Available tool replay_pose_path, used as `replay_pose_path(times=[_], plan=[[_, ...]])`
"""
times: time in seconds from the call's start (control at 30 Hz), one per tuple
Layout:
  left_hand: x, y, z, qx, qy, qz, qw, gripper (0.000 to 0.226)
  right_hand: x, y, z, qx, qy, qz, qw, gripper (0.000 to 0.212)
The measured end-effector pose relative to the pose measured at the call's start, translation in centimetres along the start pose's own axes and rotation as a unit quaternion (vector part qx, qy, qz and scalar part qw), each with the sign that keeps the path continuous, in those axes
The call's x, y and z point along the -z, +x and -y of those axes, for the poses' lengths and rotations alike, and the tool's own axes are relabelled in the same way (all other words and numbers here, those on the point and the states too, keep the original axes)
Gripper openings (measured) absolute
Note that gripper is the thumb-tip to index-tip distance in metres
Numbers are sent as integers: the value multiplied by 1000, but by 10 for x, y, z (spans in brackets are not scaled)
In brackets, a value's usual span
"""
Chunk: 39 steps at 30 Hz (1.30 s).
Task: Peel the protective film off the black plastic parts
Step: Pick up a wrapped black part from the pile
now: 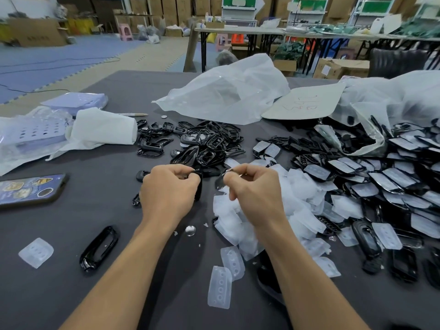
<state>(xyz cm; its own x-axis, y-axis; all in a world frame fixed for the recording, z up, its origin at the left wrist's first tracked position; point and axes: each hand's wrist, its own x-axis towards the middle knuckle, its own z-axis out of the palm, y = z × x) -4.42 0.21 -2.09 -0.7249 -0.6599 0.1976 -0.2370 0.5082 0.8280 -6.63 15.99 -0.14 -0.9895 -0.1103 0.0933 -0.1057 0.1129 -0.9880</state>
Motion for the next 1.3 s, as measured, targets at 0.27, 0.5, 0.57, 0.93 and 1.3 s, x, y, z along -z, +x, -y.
replay_pose_path(times=[0.27,0.5,0.57,0.93,1.3], plan=[[-32,39,-44,52,-301,215,928,90,-7,-4,-4,26,-49,47,997,12],[-35,51,-14,-166,261,100,946,36,-3,3,-7,-38,37,20,998,13],[-37,49,-11,-191,247,57,948,21,-3,3,-5,-44,56,22,997,15],[-10,30,5,-86,46,41,994,25,2,1,-2,-38,65,22,997,22],[-20,22,13,-130,139,84,978,38,3,7,-8,-35,95,5,995,18]])
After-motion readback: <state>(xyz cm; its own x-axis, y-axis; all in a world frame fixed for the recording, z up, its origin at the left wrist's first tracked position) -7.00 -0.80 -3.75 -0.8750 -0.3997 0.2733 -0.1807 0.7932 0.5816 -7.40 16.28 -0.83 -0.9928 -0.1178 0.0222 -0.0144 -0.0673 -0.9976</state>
